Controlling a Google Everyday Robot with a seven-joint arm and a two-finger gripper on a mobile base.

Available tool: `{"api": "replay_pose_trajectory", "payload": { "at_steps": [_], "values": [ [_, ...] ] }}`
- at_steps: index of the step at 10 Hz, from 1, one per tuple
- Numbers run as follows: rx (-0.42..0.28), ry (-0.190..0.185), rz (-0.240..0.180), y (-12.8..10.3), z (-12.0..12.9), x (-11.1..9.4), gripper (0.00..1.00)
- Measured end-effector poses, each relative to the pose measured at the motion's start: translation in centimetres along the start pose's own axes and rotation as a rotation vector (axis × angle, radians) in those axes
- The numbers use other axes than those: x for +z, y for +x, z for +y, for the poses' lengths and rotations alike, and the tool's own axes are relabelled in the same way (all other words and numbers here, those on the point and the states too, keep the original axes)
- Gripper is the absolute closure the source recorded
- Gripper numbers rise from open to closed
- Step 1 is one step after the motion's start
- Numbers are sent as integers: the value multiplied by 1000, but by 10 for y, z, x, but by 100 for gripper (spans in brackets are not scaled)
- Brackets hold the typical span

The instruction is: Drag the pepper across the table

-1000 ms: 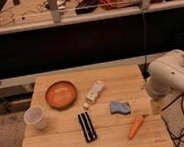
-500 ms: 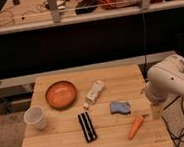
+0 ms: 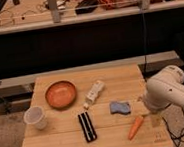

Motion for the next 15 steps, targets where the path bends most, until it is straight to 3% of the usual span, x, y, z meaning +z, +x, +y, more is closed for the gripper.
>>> {"api": "replay_pose_trajectory", "payload": {
  "at_steps": [3,8,11,15],
  "values": [
    [-54,-1,-11,-1,13,17,20],
    [-102,3,-17,0,18,27,20],
    [-151,7,-27,-7,24,46,20],
    [-183,13,-31,-11,24,49,20]
  ]
}}
